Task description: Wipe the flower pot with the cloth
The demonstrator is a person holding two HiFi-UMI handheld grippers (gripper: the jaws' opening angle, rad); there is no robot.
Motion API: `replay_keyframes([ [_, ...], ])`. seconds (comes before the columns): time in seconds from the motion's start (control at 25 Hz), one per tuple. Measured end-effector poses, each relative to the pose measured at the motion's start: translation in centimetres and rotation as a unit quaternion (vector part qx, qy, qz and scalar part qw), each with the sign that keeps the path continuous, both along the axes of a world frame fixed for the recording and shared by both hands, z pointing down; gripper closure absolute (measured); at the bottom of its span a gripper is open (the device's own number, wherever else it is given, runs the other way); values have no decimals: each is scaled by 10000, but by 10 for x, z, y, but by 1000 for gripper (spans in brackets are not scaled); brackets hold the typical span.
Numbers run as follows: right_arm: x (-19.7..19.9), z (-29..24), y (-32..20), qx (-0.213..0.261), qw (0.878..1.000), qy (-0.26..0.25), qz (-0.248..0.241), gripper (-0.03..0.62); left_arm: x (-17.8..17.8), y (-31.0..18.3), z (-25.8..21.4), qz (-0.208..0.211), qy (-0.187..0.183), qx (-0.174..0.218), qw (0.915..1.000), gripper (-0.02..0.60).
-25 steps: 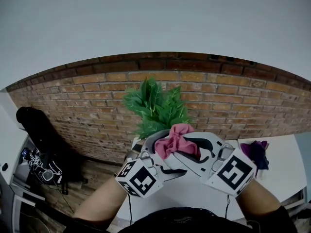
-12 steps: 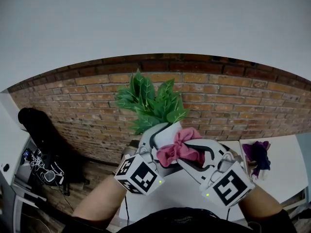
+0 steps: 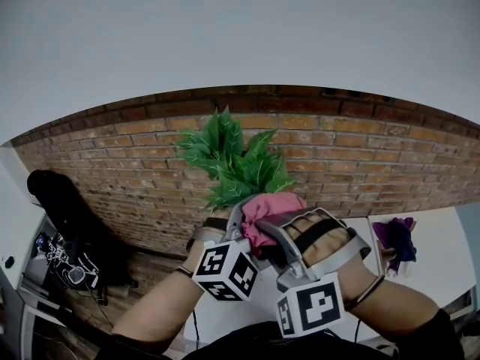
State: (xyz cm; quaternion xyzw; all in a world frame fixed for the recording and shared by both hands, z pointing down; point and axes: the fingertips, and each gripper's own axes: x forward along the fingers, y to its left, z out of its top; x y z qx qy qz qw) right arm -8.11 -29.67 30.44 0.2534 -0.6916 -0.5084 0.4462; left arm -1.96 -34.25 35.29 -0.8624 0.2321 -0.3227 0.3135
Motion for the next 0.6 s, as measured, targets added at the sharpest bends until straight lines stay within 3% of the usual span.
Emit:
replay_keyframes([
  [0.16, -5, 9, 8, -29, 9988, 336, -362, 473, -2, 1, -1, 55, 2, 36, 10000, 8],
  [0.32, -5, 20, 19, -584, 9962, 269, -593, 477, -6, 1, -5, 46, 90, 106, 9999, 8],
  [0.48, 2, 22, 25, -1135, 9911, 22, -693, 477, -11, 0, -9, 56, 282, 95, 9995, 9],
  [0.6, 10, 13, 25, -1427, 9863, -475, -682, 477, -14, 1, -18, 127, 587, -1, 9982, 9],
])
